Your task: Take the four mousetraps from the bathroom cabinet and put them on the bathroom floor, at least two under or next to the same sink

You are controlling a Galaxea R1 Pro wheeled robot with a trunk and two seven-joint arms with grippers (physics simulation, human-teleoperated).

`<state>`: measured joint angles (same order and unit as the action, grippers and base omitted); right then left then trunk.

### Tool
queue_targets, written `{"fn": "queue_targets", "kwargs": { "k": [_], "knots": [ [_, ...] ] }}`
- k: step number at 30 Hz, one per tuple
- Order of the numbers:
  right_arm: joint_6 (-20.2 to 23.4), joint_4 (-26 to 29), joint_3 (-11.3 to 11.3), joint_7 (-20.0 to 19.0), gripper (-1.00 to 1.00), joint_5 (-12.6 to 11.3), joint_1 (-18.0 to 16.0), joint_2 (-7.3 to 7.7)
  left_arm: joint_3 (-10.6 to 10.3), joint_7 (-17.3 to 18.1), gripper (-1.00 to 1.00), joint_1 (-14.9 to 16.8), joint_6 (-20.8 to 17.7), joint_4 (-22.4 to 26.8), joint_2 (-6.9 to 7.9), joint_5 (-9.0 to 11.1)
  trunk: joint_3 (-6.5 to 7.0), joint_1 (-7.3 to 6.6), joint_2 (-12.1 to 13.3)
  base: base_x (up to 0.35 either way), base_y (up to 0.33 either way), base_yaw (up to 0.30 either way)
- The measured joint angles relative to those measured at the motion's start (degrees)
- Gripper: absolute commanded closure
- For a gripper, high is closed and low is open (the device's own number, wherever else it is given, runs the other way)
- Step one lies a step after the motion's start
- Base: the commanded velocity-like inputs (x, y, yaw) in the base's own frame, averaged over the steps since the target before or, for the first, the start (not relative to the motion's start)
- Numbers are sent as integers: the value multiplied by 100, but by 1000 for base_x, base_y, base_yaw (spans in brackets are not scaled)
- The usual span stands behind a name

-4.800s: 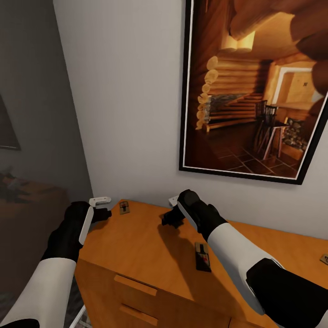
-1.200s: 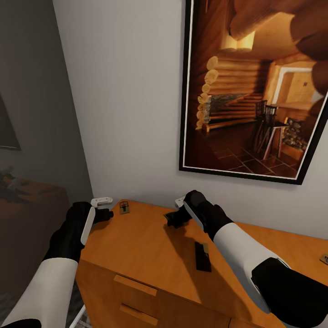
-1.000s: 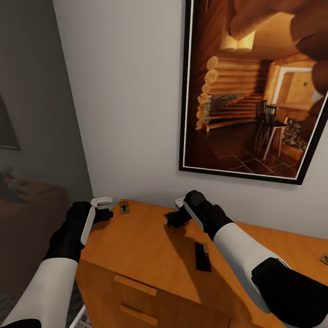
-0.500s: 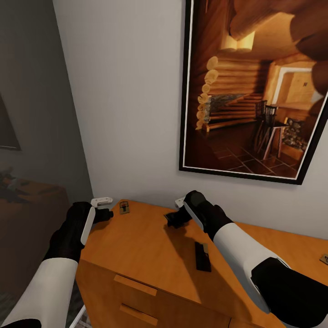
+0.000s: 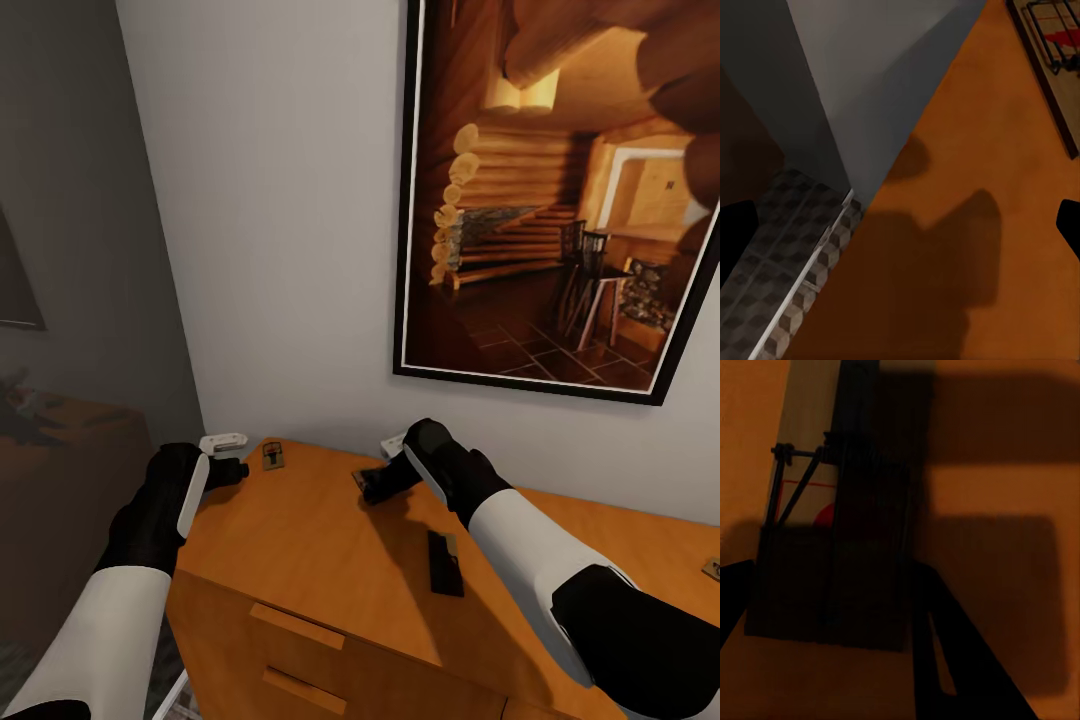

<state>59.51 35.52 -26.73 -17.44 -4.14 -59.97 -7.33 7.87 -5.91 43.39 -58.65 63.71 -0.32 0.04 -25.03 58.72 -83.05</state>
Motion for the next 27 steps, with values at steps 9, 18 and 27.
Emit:
{"fn": "queue_targets", "kwargs": {
  "k": [9, 18, 27],
  "knots": [
    [12, -2, 5, -1, 100, -32, 1, 0, -17, 0, -100, -1, 0, -4, -13, 1, 0, 0, 0, 0, 0, 0],
    [20, 1340, 142, 71, 100, -96, 0, 39, -41, -1, -100, 1, 0, 4, -69, -15, -1, 0, 1, 0, 0, 0],
    [20, 1389, 203, 98, 100, -86, 0, 37, -44, -1, -100, -1, -1, 2, -74, -10, -1, 0, 1, 0, 0, 0]
  ]
}}
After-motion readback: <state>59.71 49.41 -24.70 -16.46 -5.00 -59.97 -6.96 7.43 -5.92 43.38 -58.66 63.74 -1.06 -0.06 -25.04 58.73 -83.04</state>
